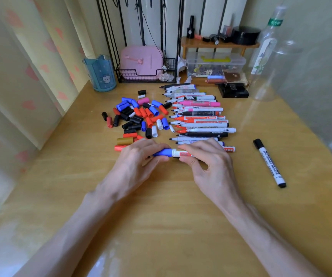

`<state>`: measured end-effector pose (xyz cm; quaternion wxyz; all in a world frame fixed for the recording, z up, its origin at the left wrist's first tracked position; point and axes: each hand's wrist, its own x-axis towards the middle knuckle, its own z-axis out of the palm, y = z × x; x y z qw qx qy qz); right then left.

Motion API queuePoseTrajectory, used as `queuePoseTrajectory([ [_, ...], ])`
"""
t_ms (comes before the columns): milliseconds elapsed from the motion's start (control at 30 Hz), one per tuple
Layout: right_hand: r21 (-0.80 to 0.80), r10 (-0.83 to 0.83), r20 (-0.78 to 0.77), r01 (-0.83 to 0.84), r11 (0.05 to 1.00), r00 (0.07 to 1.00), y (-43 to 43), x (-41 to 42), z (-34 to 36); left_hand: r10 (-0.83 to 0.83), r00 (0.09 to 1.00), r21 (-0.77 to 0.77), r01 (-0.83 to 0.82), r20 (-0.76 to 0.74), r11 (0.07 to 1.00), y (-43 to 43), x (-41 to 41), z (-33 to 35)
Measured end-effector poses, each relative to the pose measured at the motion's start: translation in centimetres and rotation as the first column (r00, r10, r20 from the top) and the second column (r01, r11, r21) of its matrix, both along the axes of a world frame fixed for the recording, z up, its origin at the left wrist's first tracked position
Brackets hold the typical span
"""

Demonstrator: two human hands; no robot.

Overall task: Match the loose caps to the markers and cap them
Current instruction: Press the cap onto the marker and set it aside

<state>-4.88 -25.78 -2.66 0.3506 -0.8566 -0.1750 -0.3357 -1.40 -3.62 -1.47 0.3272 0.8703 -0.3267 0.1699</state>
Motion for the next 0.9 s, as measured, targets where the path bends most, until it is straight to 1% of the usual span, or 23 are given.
queuePoseTrajectory([
  [133,0.0,-0.008,-0.001,0.008,1.0,1.0,0.0,-0.2,0.0,-0.006,1.0,-0.028,0.007,0.017,1.0,-0.2,-0.1,-0.1],
  [333,0.006,-0.011,-0.017,0.011,1.0,1.0,0.1,-0.3,-0.2,-0.017,1.0,-0.011,0.017,0.026,1.0,-0.2,0.0,-0.2],
  [467,-0.003,0.015,-0.108,-0.016,1.0,0.994,0.2,0.0,-0.6,-0.034,0.998,0.062,0.038,-0.056,0.997,0.4,0.4,-0.3],
  [567,-0.014,0.016,-0.102,-0.017,1.0,0.995,0.5,0.3,-0.2,-0.025,0.996,0.053,0.03,-0.084,0.998,1.1,0.6,0.0],
  [667,-0.015,0.006,-0.076,-0.007,1.0,0.997,0.8,0.1,-0.2,-0.023,0.998,0.047,0.026,-0.058,0.999,1.0,0.4,-0.2],
  [833,0.019,-0.059,-0.033,0.06,0.998,0.998,0.9,-0.4,-0.2,-0.032,0.999,0.054,0.031,0.013,0.998,0.0,0.3,-0.1],
  [900,0.027,-0.049,-0.028,0.05,0.998,0.998,0.8,-0.5,-0.1,-0.031,0.999,0.047,0.03,0.036,0.998,-0.1,0.2,0.0],
])
